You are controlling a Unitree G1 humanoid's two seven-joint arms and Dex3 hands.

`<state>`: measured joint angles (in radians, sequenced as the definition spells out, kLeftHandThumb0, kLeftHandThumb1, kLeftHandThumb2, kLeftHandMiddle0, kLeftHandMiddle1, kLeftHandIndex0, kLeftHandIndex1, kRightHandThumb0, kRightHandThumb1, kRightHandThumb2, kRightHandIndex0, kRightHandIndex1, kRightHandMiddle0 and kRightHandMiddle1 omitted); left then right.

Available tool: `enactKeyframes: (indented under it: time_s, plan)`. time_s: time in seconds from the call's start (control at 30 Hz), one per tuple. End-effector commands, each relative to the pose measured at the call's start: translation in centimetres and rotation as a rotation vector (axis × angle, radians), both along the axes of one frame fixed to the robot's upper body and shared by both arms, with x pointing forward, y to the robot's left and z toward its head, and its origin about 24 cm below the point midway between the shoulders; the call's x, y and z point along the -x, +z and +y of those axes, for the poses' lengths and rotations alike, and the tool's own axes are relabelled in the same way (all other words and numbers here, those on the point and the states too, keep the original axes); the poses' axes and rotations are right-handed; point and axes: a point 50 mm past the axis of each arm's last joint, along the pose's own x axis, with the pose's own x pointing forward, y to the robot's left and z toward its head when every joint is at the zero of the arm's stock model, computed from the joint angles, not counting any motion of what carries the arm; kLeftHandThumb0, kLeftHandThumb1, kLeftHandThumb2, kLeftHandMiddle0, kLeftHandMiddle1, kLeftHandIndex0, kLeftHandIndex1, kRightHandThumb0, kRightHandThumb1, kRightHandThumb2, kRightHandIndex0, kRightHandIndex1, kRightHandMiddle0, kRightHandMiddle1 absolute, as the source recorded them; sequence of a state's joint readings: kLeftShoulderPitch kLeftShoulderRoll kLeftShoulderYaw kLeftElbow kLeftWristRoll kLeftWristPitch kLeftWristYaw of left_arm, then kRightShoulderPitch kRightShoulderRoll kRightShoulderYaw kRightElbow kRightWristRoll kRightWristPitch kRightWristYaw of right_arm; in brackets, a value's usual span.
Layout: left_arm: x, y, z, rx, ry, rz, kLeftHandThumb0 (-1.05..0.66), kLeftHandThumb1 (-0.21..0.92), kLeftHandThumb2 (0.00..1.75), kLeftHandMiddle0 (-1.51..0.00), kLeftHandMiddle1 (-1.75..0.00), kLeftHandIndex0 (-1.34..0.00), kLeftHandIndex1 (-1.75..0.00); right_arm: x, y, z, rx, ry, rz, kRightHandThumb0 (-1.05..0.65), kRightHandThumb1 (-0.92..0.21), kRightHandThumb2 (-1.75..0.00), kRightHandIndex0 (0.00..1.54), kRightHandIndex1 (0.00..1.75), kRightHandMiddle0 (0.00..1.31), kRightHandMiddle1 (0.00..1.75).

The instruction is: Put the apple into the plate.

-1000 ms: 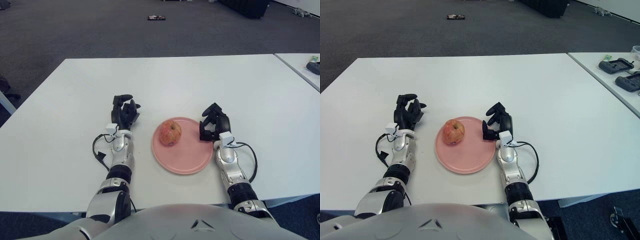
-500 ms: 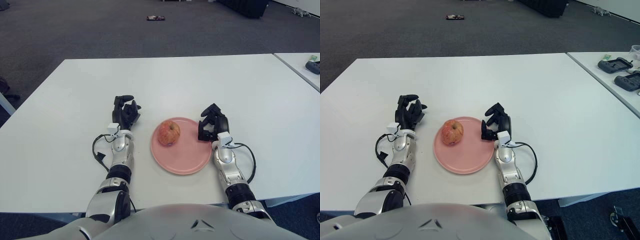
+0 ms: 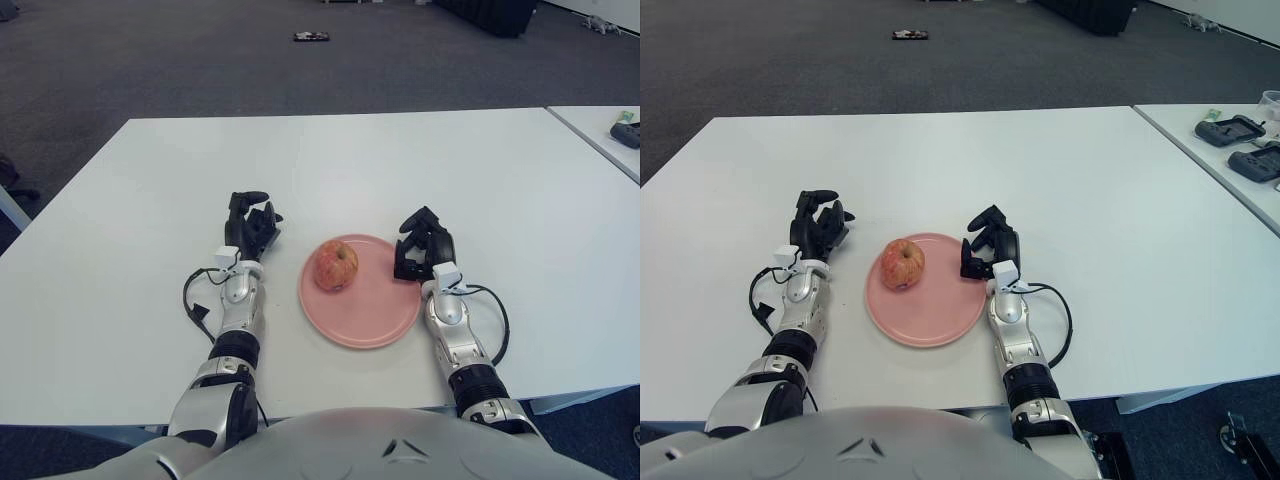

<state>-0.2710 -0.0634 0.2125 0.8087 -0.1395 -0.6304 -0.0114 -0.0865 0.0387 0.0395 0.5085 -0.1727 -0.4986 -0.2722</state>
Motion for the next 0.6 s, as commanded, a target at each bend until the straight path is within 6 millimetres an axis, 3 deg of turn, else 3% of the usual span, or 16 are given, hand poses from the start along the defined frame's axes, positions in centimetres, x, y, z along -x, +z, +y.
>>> enactKeyframes:
  time_s: [0.0,0.57]
  plan:
    - [1.53,-1.96,0.63,-0.017,-0.006,0.107,-0.38,0.73,0.80,-0.72,-1.75,-0.31,-1.75,1.06,-1.32,-0.65,-0.006,-0.022,0.053,-0.01,-0.21,-1.46,0.70,1.74,0.44,1.75]
    - [1.65,-2.15,0.79,-0.058,-0.050,0.168,-0.38,0.69,0.85,-0.77,-1.75,-0.33,-1.75,1.36,-1.17,-1.61,0.011,-0.037,0.037,-0.01,-0.25,-1.41,0.67,1.73,0.42,1.75]
